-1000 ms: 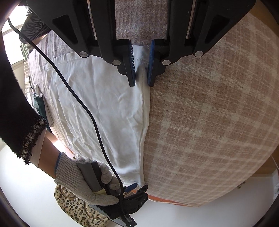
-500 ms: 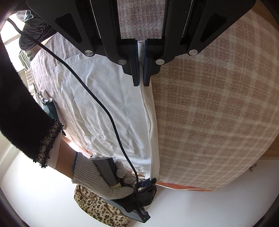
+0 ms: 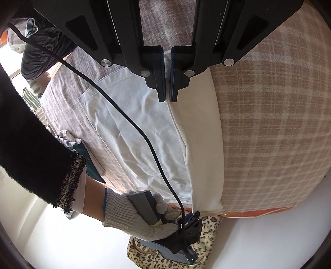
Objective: Fold small clothes
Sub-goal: 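Fold the held side edge over toward the camisole's middle with both grippers, then release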
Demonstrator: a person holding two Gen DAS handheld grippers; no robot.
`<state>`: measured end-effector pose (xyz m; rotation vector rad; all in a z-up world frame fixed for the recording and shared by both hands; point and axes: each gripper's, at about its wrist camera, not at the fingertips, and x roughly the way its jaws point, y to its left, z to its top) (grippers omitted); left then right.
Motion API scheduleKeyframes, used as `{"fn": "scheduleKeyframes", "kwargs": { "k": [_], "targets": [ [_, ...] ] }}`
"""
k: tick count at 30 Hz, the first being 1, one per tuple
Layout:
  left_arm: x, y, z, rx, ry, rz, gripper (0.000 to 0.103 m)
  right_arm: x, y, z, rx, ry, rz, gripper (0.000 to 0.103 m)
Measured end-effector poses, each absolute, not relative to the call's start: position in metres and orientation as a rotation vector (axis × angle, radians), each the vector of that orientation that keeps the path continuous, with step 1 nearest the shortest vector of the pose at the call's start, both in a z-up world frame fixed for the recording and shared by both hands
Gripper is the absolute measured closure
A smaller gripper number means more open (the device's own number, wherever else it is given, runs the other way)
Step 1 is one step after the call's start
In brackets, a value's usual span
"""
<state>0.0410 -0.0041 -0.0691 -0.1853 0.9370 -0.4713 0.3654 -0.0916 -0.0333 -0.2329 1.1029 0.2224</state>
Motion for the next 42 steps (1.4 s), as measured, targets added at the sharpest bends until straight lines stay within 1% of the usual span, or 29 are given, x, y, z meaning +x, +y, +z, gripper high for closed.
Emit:
{"fn": "scheduleKeyframes", "kwargs": {
  "k": [7,16,17,18,19,20,21,23,27,30,31,33,41,42],
  "targets": [
    [0.05,-0.03,-0.076,-0.181,0.969,-0.508,0.101,0.37,-0.112,-0.051,-0.202,1.121,0.214,0.095],
    [0.055,-0.05,-0.087,-0.137,1.019,-0.564,0.101,0.377,-0.113,-0.064,-0.241,1.138,0.217,0.095],
    [0.054,-0.05,-0.088,-0.138,1.029,-0.572,0.096,0.378,-0.114,-0.065,-0.251,1.137,0.211,0.094],
    [0.053,-0.05,-0.089,-0.146,1.037,-0.59,0.088,0.378,-0.115,-0.065,-0.271,1.128,0.193,0.085],
    [0.052,-0.049,-0.089,-0.153,1.049,-0.605,0.085,0.378,-0.115,-0.064,-0.3,1.112,0.162,0.068],
    [0.049,-0.048,-0.089,-0.159,1.054,-0.616,0.079,0.378,-0.117,-0.063,-0.325,1.098,0.136,0.057],
    [0.046,-0.048,-0.087,-0.161,1.047,-0.628,0.078,0.377,-0.12,-0.061,-0.327,1.094,0.124,0.056],
    [0.038,-0.042,-0.08,-0.153,1.025,-0.633,0.078,0.373,-0.132,-0.049,-0.285,1.083,0.129,0.056],
    [0.027,-0.019,-0.067,-0.178,0.958,-0.599,0.078,0.354,-0.164,-0.012,-0.22,1.004,0.141,0.053],
    [0.024,-0.007,-0.063,-0.135,0.897,-0.522,0.078,0.335,-0.195,0.012,-0.154,0.973,0.152,0.052],
    [0.026,-0.008,-0.063,-0.116,0.886,-0.505,0.078,0.329,-0.206,0.02,-0.14,0.961,0.145,0.05],
    [0.028,-0.011,-0.062,-0.094,0.872,-0.49,0.078,0.316,-0.226,0.031,-0.101,0.953,0.145,0.047],
    [0.026,-0.059,-0.055,-0.009,0.834,-0.539,0.078,0.278,-0.307,0.054,0.007,0.922,0.13,0.046],
    [0.027,-0.068,-0.055,0.004,0.835,-0.546,0.074,0.276,-0.317,0.053,0.02,0.922,0.126,0.046]
  ]
}}
